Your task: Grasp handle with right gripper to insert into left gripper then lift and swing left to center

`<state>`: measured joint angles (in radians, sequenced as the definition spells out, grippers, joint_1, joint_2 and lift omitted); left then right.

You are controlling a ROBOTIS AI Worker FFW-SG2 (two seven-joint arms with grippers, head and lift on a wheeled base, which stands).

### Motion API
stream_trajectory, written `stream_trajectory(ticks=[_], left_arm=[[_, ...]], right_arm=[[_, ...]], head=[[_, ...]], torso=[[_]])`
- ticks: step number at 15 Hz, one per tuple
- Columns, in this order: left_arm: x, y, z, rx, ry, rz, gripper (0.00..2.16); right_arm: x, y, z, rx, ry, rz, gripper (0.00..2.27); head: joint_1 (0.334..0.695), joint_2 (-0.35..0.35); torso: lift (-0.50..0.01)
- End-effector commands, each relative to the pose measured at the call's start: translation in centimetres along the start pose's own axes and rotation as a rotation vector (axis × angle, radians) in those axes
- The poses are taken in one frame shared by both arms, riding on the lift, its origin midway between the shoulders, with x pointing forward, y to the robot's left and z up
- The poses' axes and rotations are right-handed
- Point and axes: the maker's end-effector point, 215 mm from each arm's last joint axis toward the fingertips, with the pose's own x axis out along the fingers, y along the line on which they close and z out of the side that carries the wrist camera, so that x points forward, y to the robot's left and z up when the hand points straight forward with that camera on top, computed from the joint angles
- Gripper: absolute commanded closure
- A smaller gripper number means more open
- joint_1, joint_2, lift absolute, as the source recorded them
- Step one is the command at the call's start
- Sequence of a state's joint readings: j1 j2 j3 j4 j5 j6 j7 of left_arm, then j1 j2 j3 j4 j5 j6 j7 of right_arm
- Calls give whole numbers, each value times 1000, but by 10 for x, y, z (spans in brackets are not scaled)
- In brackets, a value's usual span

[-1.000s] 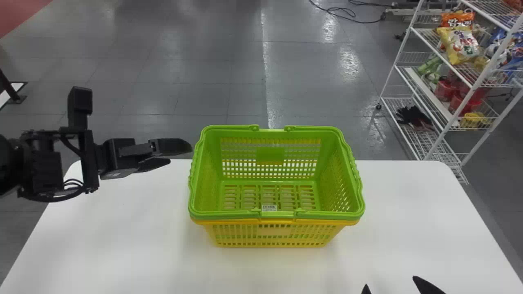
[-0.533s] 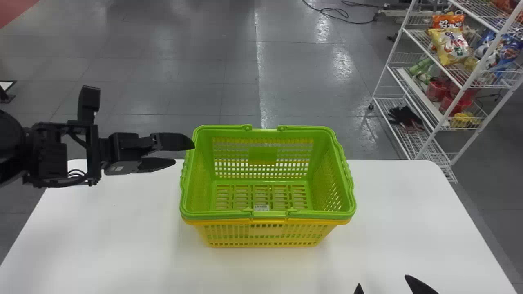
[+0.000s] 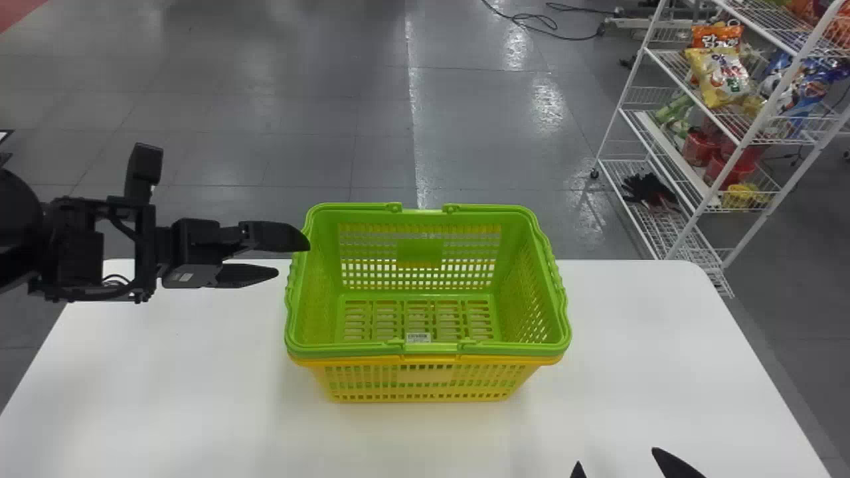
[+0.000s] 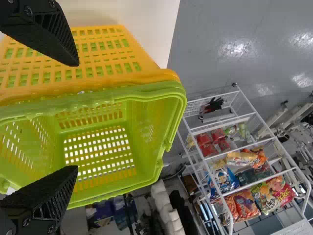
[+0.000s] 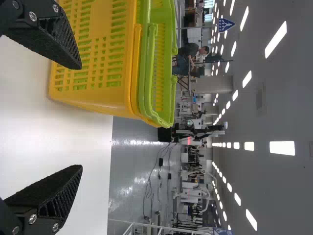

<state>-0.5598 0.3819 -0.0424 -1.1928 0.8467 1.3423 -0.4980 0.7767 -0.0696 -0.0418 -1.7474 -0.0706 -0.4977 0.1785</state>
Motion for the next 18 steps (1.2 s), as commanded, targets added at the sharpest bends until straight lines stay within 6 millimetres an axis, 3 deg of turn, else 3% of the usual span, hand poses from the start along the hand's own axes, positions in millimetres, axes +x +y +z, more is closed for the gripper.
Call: stream_trajectory(ticks=[1, 7, 11, 14, 18], left_arm=[[-1, -5, -4, -15, 13, -17, 46], [1, -35, -15, -47, 49, -115, 46], [3, -38, -18, -46, 56, -121, 46], [1, -57, -18, -32, 68, -157, 46], [-1, -84, -18, 25, 96, -173, 53]], right_arm=[[0, -2, -3, 1, 6, -5, 76], [0, -4, -3, -1, 4, -9, 76], [0, -5, -4, -2, 7, -10, 76], [0, -6, -4, -3, 7, -12, 76], [17, -29, 30, -26, -24, -41, 76]], head=[[695, -76], [695, -100], [695, -118], [695, -126], [695, -144]], torso=[[-93], [-93], [-93], [-93], [-93]])
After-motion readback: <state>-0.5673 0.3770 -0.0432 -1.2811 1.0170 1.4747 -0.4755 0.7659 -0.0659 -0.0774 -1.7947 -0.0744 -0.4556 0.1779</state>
